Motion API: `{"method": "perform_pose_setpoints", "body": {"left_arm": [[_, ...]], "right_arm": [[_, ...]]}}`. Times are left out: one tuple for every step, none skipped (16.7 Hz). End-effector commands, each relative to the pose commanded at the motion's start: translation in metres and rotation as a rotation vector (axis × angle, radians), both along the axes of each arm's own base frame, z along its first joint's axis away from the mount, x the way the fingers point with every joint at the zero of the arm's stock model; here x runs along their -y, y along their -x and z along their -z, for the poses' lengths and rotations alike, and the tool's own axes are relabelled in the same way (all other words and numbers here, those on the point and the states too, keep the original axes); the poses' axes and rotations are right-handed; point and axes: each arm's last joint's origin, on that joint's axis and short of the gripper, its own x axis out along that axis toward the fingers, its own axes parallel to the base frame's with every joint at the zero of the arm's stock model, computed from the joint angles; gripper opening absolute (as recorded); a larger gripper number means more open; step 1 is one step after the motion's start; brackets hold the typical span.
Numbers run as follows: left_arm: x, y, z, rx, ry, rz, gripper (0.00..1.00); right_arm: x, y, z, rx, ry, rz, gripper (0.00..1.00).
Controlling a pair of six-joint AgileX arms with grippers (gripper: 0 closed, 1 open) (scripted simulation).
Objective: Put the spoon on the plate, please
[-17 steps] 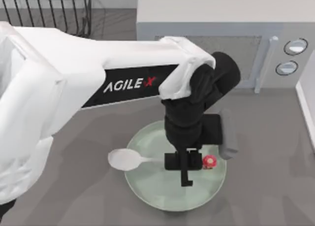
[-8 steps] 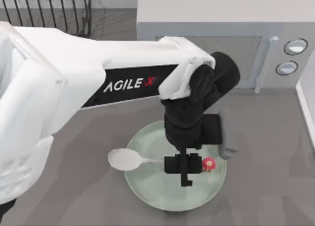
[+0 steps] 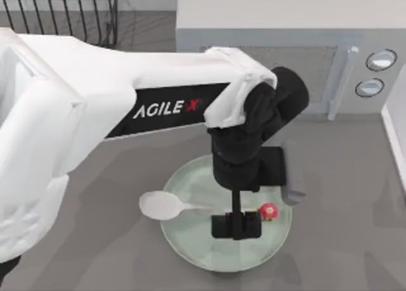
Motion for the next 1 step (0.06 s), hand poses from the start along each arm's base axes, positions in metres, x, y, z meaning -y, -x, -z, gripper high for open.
{"method": "perform_pose_setpoints", "body": {"left_arm": [[0.0000, 0.0000, 0.0000, 0.000, 0.000, 0.000, 1.00]], "right_arm": [[0.0000, 0.0000, 0.0000, 0.000, 0.000, 0.000, 1.00]]}}
